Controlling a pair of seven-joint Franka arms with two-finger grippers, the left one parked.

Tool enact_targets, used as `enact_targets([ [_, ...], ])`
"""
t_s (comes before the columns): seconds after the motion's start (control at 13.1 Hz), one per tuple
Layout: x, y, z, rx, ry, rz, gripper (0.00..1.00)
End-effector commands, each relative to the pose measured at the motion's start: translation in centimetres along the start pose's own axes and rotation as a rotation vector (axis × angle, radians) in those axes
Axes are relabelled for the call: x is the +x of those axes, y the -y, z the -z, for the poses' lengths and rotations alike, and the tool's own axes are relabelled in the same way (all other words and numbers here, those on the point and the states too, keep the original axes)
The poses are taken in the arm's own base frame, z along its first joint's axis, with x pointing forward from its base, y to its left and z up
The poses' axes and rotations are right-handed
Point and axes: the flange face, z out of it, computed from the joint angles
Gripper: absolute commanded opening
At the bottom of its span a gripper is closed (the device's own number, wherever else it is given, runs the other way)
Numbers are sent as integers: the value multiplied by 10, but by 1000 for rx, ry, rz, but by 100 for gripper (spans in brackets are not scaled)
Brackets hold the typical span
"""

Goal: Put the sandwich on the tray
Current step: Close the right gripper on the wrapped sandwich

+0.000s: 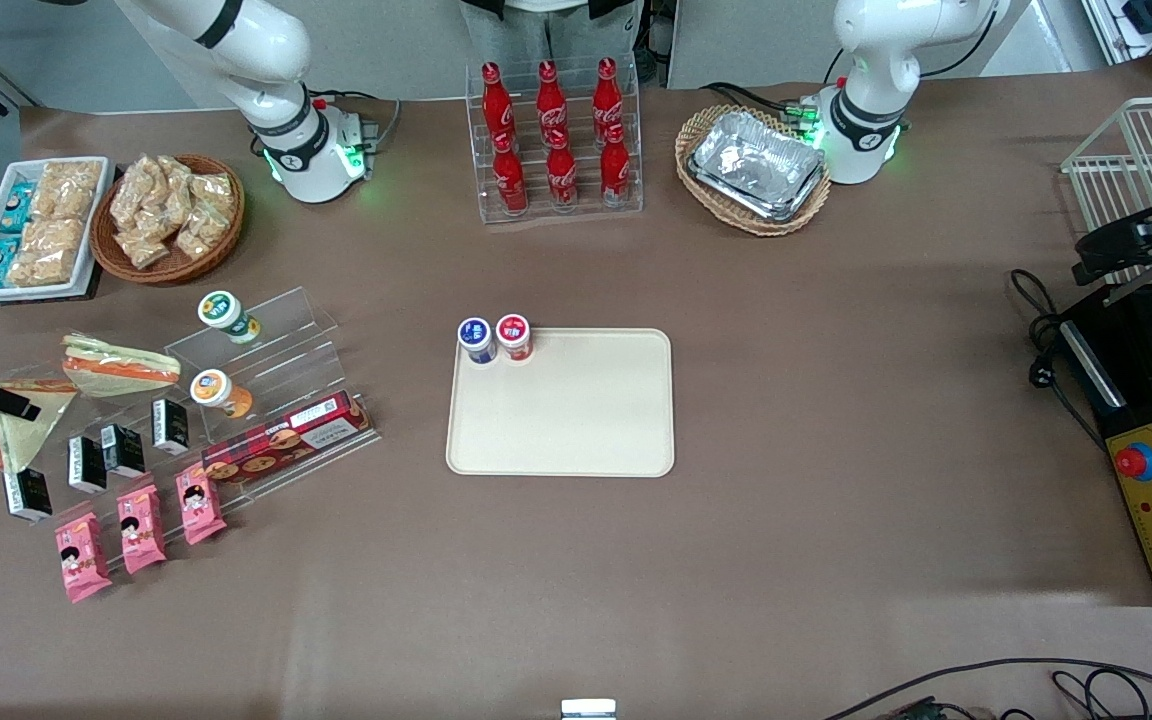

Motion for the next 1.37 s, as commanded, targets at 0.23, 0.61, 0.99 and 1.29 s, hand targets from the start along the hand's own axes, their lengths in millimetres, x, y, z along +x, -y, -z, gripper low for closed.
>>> enact_targets([
  [0.23,2,0,-10,12,-16,-16,83],
  [0.61,2,3,-7,13,-16,-12,50],
  [0.99,0,3,11,20,-20,-12,12],
  [1.29,-6,5,57,35,-26,8,8],
])
